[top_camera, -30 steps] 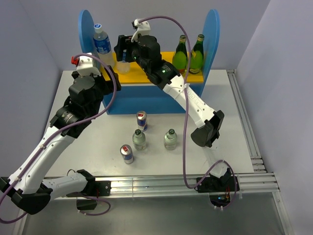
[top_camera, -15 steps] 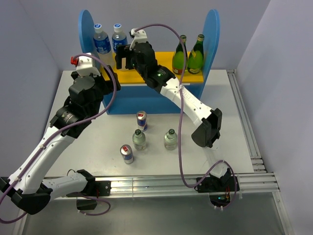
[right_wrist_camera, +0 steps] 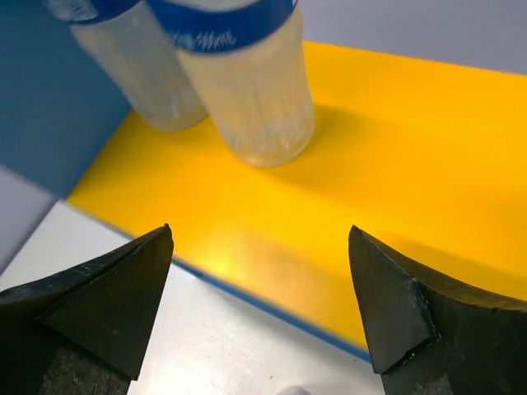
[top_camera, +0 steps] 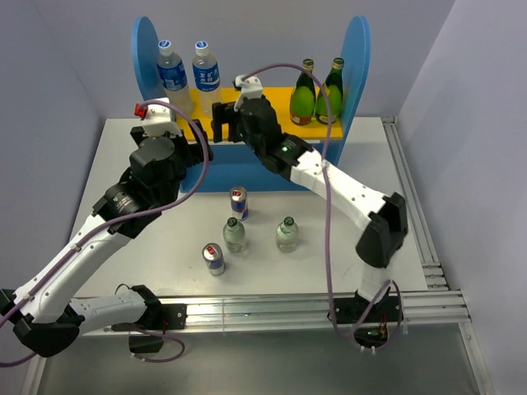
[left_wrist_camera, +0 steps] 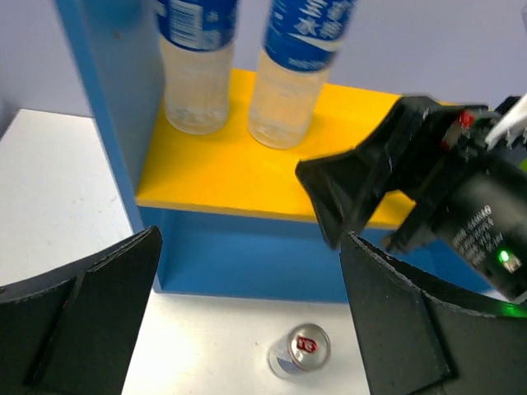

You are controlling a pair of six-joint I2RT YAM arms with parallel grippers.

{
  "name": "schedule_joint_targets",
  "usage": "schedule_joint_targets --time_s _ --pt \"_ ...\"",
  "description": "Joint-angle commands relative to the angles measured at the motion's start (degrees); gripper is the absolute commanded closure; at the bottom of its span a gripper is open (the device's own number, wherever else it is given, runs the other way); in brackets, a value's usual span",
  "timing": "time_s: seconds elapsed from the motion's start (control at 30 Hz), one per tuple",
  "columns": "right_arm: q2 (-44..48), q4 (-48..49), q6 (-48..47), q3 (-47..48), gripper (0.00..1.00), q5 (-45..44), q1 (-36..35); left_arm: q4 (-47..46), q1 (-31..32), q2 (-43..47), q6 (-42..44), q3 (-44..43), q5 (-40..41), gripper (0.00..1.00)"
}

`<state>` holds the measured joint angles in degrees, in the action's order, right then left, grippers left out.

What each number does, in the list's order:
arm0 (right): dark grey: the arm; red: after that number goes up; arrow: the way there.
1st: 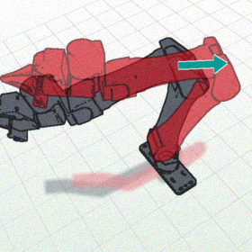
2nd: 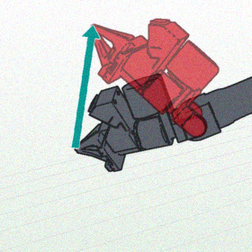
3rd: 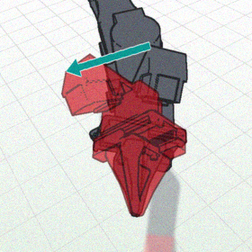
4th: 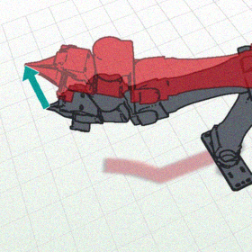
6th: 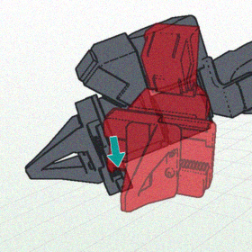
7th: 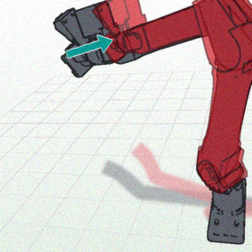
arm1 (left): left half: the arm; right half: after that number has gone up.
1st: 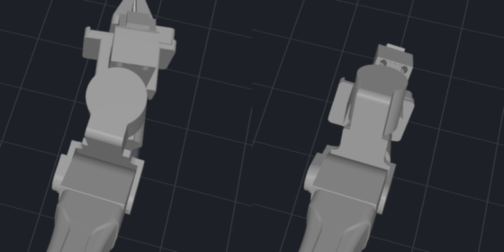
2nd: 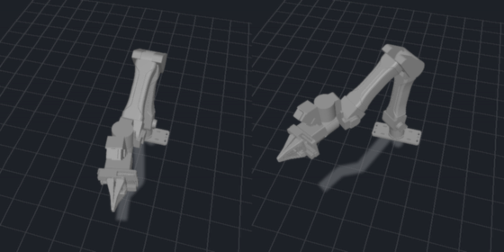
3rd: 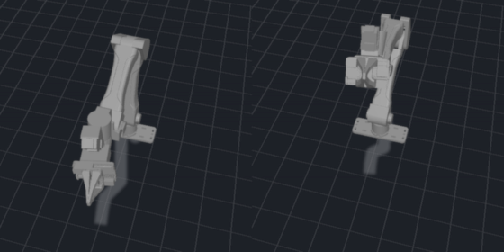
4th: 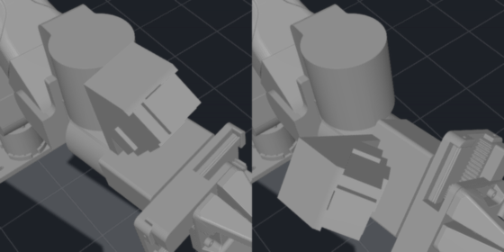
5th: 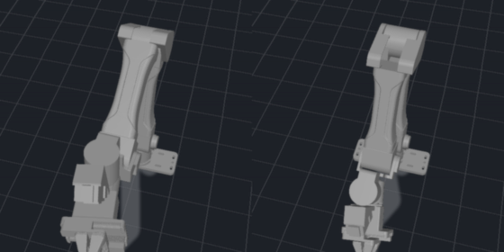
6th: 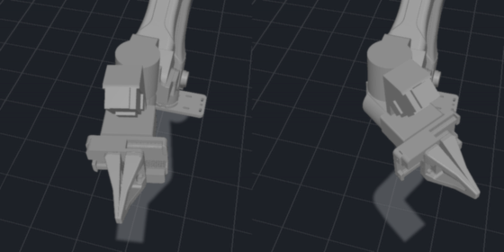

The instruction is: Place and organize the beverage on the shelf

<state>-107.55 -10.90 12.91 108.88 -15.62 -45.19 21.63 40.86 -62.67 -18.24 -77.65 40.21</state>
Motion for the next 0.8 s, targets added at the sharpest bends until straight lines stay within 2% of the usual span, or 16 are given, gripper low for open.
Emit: schedule_joint_targets --time_s 0.0,0.13,0.23,0.27,0.33,0.53,0.67,0.7,0.77 --pt "11.0 8.2 -0.5 -10.7 0.07 -1.9 -1.9 -0.3 3.7 0.5 1.4 0.0 4.4 0.03" --pt "23.5 10.0 -0.6 -22.4 0.07 -5.9 -4.5 4.0 5.0 1.8 -2.4 0.8 0.8 0.02" --pt "33.9 13.0 -3.2 -34.7 0.07 -14.5 -8.9 4.8 6.6 5.4 -4.5 5.5 -1.1 0.02" --pt "36.6 13.3 -3.8 -40.4 0.07 -21.0 -10.6 5.3 7.0 7.1 -5.2 6.6 -1.5 0.02" --pt "43.3 11.4 -2.4 -45.1 0.07 -25.9 -15.3 5.4 7.9 8.5 -7.0 10.3 -3.0 0.02" --pt "55.9 -8.5 17.4 -56.4 0.11 -35.7 -23.4 4.3 10.9 10.3 -11.5 19.3 -5.0 0.03" --pt "58.1 -20.6 32.2 -60.0 0.11 -39.8 -27.8 2.3 13.0 11.2 -14.6 23.2 -5.0 0.03" --pt "58.0 -22.9 38.4 -60.4 0.11 -40.8 -28.8 2.3 13.8 11.4 -15.2 23.5 -4.8 0.03" --pt "56.8 -32.0 45.5 -60.3 0.11 -43.0 -31.9 3.1 14.9 12.1 -16.5 24.2 -4.8 0.03"
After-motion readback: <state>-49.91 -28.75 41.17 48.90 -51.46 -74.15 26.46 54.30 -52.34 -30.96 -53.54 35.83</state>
